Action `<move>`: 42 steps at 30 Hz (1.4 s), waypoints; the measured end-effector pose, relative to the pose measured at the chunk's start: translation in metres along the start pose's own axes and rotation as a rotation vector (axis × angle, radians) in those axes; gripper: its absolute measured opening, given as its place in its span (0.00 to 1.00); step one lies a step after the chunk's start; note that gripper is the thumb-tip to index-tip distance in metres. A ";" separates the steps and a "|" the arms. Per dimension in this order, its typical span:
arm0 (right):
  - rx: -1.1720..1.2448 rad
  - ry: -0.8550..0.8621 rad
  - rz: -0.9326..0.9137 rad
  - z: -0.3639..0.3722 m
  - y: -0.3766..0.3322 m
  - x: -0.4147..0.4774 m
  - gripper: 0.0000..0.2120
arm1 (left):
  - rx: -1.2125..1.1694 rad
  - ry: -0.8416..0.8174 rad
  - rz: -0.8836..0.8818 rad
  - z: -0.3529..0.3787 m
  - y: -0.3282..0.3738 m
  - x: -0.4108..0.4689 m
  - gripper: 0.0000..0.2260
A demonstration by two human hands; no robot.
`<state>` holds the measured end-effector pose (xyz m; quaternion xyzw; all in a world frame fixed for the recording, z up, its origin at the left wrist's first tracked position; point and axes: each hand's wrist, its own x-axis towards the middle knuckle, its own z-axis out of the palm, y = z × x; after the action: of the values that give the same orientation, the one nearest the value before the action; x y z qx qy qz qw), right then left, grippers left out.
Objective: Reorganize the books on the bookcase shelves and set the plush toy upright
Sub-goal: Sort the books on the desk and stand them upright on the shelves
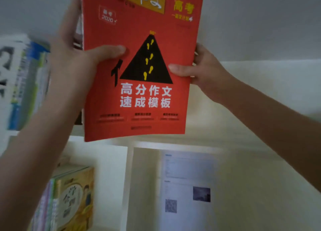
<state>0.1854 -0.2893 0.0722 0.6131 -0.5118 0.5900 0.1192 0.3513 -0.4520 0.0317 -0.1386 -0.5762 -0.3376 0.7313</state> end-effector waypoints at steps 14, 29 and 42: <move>0.263 -0.334 0.212 0.090 0.188 0.108 0.33 | 0.654 0.103 0.016 -0.022 -0.129 0.016 0.41; -0.444 -0.431 0.198 0.185 0.215 0.107 0.62 | 0.993 0.301 -0.093 -0.034 -0.199 0.043 0.35; -0.098 -0.512 0.260 0.180 0.240 0.100 0.38 | 1.171 -0.089 -0.087 -0.071 -0.213 -0.014 0.53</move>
<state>0.0875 -0.5801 -0.0027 0.6648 -0.6272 0.4011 -0.0610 0.2636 -0.6459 -0.0423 0.2982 -0.7020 0.0134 0.6466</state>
